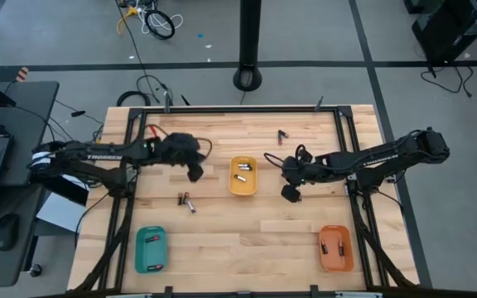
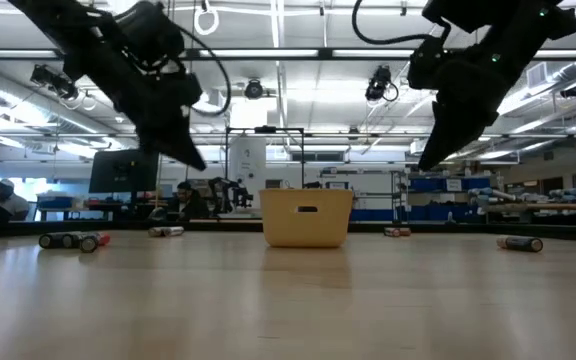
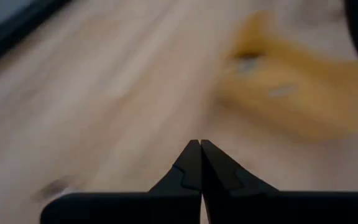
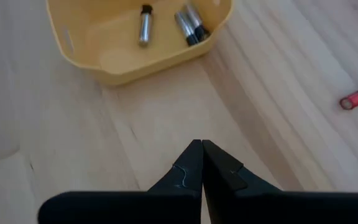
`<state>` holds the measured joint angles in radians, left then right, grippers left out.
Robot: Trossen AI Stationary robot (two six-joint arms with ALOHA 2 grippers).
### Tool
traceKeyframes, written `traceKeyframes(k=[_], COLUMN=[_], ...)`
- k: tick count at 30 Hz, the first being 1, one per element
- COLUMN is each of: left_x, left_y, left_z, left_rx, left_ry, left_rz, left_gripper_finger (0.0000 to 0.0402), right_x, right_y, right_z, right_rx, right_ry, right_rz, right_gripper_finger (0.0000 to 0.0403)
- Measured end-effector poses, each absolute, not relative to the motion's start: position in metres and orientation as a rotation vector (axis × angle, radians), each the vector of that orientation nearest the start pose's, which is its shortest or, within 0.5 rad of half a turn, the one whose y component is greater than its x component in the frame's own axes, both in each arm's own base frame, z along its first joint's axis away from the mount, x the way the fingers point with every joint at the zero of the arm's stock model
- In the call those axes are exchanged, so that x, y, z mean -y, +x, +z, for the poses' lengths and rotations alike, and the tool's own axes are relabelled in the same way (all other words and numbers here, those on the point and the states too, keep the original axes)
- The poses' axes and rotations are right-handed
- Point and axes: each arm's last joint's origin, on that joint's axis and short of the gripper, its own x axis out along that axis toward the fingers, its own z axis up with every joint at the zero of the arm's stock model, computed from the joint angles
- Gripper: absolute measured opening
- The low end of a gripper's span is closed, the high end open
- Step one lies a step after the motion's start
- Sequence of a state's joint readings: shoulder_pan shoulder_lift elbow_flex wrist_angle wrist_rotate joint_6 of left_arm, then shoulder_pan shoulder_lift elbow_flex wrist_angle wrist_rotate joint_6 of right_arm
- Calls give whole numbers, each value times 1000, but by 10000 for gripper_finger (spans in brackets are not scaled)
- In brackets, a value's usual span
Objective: Sort batteries
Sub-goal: Put the silver battery into the yellow bin
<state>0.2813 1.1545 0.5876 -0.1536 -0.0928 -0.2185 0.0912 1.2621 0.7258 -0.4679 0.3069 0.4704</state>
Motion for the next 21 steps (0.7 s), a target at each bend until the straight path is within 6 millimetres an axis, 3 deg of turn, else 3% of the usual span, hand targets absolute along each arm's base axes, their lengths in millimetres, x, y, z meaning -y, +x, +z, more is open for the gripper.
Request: traceKeyframes(k=[5,10,16,21], left_x=[-92,-109,-116,-114], left_y=[201,202,208,208], left_z=[192,177,161,163], left_rx=[-773,-803,-850,-845], left_ry=[-386,-442,-458,-478], left_rz=[637,708,723,681], left_gripper_finger=[8,58,135,163], right_x=[-14,-14,-13,-13], right_y=[233,233,234,234], right_z=[202,202,202,202], right_rx=[-898,-893,-893,-892], right_ry=[226,225,202,188], right_rz=[-426,-426,-416,-410], right_gripper_finger=[19,21,13,23])
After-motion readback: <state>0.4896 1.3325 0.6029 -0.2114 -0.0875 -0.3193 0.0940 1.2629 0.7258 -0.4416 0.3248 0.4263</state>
